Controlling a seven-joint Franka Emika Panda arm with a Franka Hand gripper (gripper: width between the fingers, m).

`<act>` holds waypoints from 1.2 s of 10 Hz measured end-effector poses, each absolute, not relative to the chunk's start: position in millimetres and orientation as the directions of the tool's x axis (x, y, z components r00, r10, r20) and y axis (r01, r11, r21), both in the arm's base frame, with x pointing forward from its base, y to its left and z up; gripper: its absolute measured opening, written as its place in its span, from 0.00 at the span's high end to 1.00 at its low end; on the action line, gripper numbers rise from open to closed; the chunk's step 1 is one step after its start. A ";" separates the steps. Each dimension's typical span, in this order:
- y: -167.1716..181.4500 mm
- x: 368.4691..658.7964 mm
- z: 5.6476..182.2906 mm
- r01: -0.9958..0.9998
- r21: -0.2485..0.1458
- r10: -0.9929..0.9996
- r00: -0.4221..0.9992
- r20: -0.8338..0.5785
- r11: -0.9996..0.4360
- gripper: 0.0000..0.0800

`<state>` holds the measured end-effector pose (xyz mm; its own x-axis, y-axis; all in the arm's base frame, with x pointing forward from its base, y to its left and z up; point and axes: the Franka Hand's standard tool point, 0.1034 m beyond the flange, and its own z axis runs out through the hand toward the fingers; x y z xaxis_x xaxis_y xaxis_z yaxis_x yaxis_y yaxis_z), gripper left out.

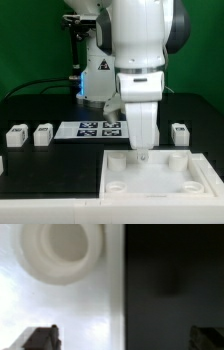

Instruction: Assemble one leg

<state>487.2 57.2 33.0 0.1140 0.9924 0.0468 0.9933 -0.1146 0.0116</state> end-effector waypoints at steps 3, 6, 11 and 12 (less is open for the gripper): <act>55.2 456.3 51.6 0.972 0.031 0.972 0.230 0.043 -0.231 0.19; 55.0 455.8 49.2 0.936 0.019 0.936 0.350 0.046 -0.351 0.19; 62.2 438.0 40.1 0.522 -0.034 0.518 0.851 0.087 -0.852 0.19; 73.6 435.1 40.1 0.396 -0.053 0.391 0.917 0.081 -0.917 0.19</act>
Offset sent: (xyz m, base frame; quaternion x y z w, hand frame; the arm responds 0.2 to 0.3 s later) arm 0.0000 0.0000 0.0000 0.0000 0.0000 0.0000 1.0000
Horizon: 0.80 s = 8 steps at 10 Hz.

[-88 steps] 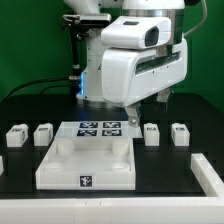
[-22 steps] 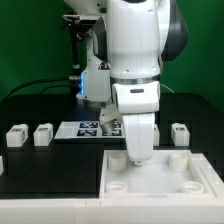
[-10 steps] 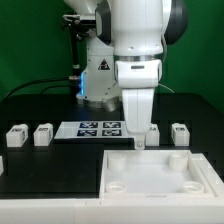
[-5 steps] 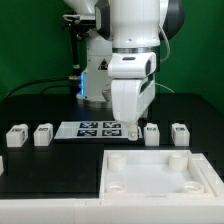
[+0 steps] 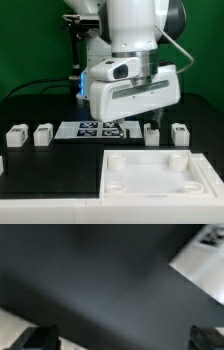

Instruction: Assemble one leg

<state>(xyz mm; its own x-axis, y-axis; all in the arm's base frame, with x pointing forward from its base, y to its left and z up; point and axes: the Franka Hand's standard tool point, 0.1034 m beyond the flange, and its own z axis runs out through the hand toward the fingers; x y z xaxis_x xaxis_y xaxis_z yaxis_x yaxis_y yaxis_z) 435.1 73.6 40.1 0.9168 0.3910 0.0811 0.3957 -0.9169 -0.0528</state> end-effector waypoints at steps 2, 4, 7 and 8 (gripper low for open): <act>93.0 432.0 40.0 0.179 -0.080 0.174 0.983 0.065 -0.981 0.19; 117.6 425.7 38.8 -0.036 -0.106 -0.041 0.998 0.043 -0.994 0.19; 156.0 425.3 42.3 -0.095 -0.124 -0.100 0.994 0.038 -0.988 0.19; 159.2 423.8 42.1 -0.074 -0.122 -0.078 0.997 0.029 -0.990 0.19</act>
Offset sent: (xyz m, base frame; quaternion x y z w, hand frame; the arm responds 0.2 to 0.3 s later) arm -0.0114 0.0451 -0.0029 0.0087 0.0115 0.2536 0.9672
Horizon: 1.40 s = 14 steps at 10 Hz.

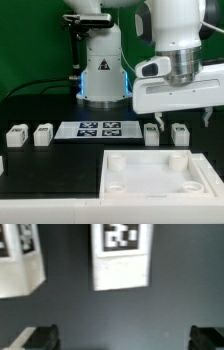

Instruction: Assemble one leg

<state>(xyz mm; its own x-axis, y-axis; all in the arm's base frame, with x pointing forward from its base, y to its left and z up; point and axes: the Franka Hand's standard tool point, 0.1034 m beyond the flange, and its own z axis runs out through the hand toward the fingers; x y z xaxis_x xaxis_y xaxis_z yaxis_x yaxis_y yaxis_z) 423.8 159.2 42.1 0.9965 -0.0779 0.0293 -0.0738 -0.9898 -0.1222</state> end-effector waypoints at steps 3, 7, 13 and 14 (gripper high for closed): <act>155.2 419.3 39.5 -0.058 -0.110 -0.055 0.998 -0.034 -0.992 0.19; 143.3 406.8 26.7 -0.108 -0.084 -0.063 0.905 -0.420 -0.991 0.19; 166.3 403.2 26.9 -0.082 -0.081 -0.002 0.718 -0.696 -0.993 0.19; 167.4 400.1 21.8 -0.078 -0.080 -0.001 0.722 -0.692 -0.994 0.19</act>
Offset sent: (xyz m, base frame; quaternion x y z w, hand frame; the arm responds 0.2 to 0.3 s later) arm 0.0000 0.0000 0.0000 0.0000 -0.2667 0.0000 0.9638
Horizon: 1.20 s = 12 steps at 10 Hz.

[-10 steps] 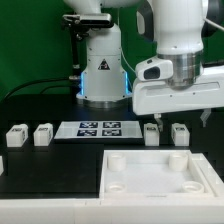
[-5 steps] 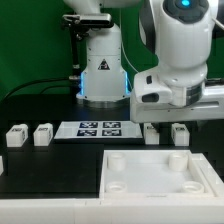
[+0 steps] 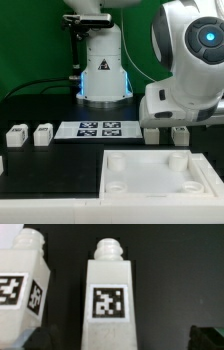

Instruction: Assemble one leg

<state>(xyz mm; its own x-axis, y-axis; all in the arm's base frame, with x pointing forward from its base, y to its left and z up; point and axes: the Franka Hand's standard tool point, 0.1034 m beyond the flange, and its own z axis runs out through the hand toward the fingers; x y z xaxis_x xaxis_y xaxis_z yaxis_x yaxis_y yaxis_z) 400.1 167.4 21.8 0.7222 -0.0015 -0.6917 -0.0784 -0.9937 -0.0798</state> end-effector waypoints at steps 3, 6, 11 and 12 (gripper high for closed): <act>168.5 386.5 7.2 -0.065 -0.080 0.007 0.734 -0.679 -0.995 0.19; 162.5 378.4 3.0 -0.069 -0.076 0.002 0.728 -0.685 -0.995 0.19; 161.5 379.6 3.1 -0.072 -0.076 -0.001 0.729 -0.684 -0.995 0.64; 161.2 379.7 3.1 -0.073 -0.076 -0.001 0.729 -0.684 -0.994 0.64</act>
Offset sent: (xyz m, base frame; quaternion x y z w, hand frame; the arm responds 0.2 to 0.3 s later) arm -0.0189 -0.0152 -0.0304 -0.0033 0.0192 -0.0097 0.9998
